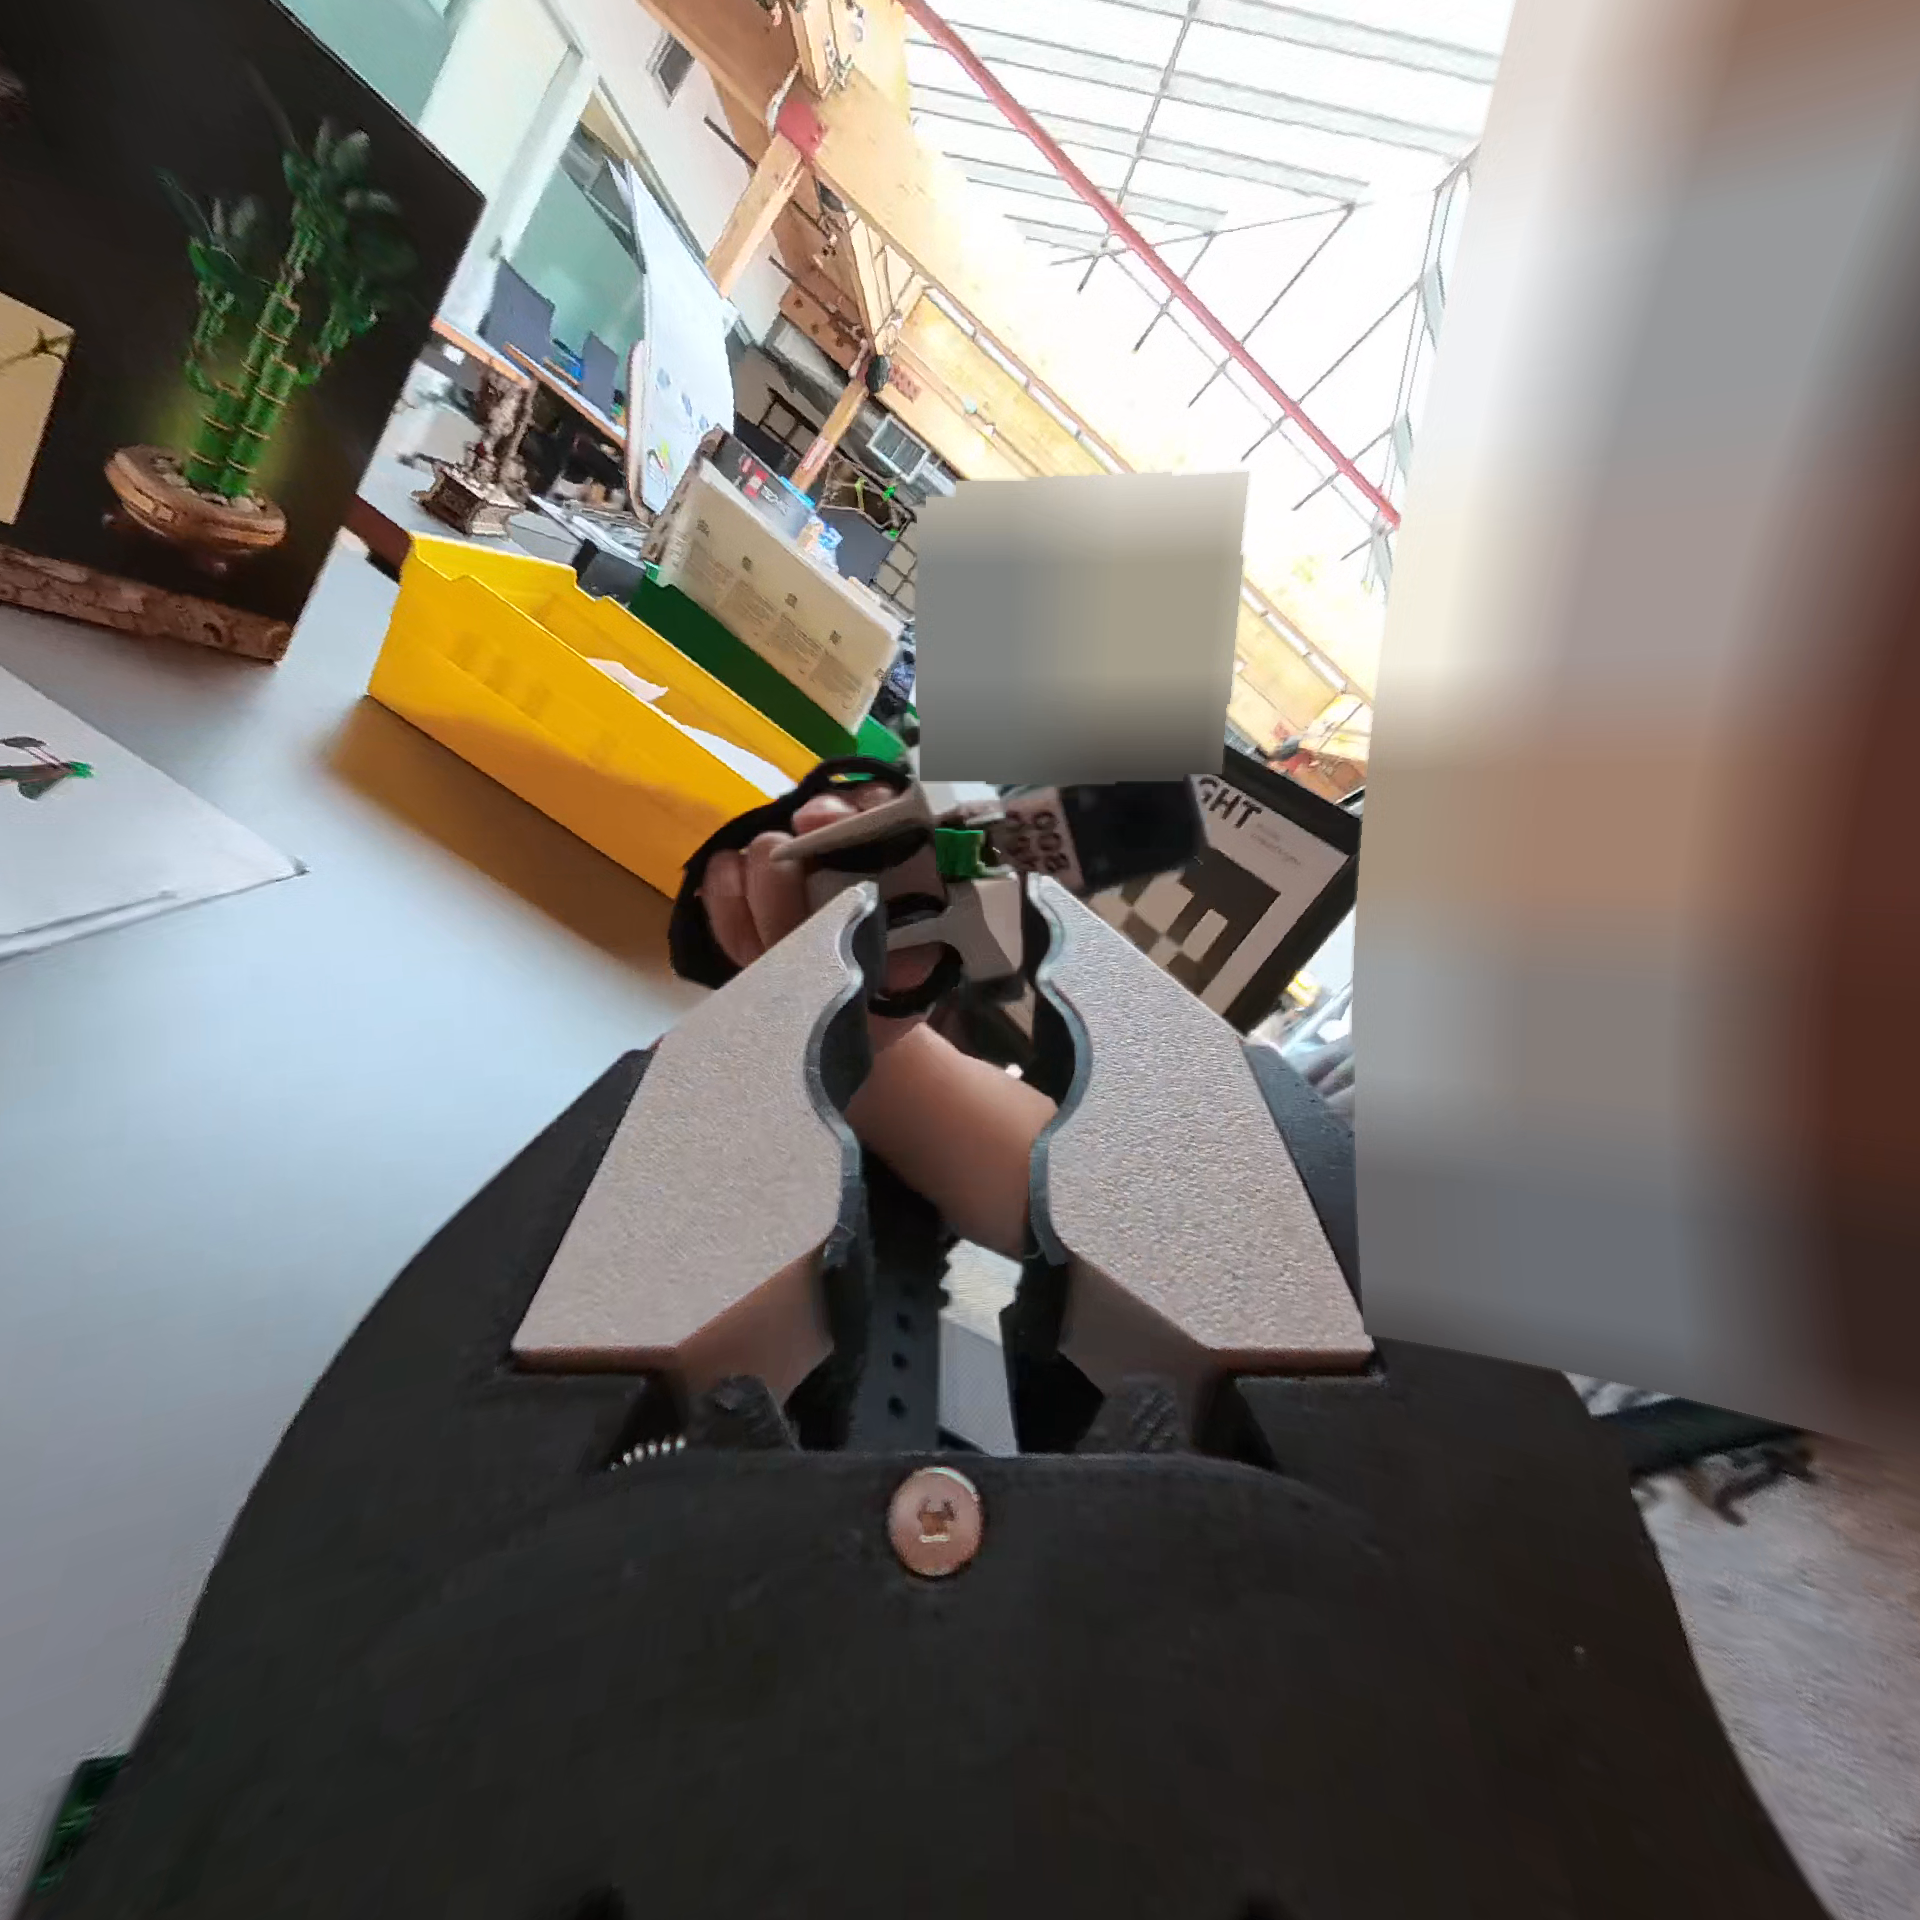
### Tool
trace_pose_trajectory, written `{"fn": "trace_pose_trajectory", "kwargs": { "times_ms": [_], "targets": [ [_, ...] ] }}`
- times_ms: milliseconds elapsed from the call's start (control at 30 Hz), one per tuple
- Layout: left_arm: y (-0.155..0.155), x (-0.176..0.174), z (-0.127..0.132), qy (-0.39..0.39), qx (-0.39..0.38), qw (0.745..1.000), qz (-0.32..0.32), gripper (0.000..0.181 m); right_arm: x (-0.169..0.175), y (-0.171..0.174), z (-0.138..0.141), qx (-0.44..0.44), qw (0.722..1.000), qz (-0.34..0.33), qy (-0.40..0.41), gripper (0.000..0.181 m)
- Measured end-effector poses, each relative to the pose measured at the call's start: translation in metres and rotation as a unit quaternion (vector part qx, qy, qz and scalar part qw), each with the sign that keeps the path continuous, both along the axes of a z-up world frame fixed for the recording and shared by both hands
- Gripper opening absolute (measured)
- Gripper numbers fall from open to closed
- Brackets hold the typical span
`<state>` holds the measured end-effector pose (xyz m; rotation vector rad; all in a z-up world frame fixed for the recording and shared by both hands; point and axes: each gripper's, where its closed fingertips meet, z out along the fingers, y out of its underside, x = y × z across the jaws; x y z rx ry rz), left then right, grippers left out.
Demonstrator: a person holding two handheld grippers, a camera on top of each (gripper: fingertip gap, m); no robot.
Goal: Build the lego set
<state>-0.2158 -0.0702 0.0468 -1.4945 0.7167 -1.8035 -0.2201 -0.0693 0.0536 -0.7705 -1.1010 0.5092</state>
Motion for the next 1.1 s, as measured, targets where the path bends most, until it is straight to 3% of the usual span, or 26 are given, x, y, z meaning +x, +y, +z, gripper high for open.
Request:
{"fn": "trace_pose_trajectory", "kwargs": {
  "times_ms": [33,167,300,567,667,767,967,1100],
  "targets": [
    [-0.001,0.000,0.003,-0.004,0.022,1.000,0.011,0.014,0.000,-0.002,0.002,0.044,0.999,-0.029,-0.005,0.006],
    [-0.014,-0.002,0.012,-0.010,0.087,0.996,-0.002,0.014,-0.002,-0.014,0.008,0.146,0.986,-0.077,-0.008,0.006],
    [-0.023,-0.003,0.013,0.010,0.129,0.991,-0.024,0.014,-0.003,-0.020,0.008,0.163,0.984,-0.073,-0.017,0.007],
    [-0.023,0.002,0.007,0.083,0.284,0.955,0.028,0.006,-0.002,-0.026,0.007,0.179,0.981,-0.065,-0.029,0.006],
    [-0.025,0.002,0.006,0.091,0.314,0.945,0.027,0.007,-0.003,-0.028,0.006,0.189,0.979,-0.067,-0.036,0.006],
    [-0.021,0.000,0.008,0.098,0.333,0.936,0.050,0.023,-0.007,-0.032,0.000,0.206,0.975,-0.065,-0.054,0.006],
    [-0.035,0.003,-0.004,0.132,0.376,0.917,0.004,0.019,-0.015,-0.037,-0.008,0.235,0.967,-0.070,-0.077,0.006],
    [-0.035,0.001,-0.004,0.132,0.372,0.919,0.001,0.016,-0.015,-0.038,-0.007,0.235,0.966,-0.069,-0.077,0.006]
  ]
}}
